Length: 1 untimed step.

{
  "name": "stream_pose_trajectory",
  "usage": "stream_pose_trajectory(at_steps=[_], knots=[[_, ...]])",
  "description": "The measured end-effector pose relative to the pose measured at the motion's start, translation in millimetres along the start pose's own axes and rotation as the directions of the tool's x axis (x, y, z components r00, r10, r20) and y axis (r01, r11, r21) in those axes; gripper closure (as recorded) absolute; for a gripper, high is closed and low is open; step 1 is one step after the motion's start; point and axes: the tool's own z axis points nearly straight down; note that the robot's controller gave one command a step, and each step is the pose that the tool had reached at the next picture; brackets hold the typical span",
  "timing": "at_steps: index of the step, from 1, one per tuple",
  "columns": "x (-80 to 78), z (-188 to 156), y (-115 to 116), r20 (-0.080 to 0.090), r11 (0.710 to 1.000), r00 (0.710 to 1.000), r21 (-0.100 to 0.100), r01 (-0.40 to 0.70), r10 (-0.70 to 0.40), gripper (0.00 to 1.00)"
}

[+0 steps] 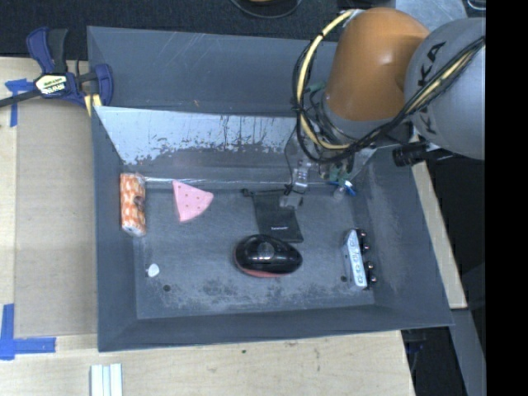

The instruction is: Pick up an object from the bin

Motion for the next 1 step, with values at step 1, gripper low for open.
stream_pose_trajectory(at_steps=[1], knots=[[-13.5, 72.7, -8.1, 0.008, 0.998, 0.998, 0.0, 0.059, -0.059, 0.0]])
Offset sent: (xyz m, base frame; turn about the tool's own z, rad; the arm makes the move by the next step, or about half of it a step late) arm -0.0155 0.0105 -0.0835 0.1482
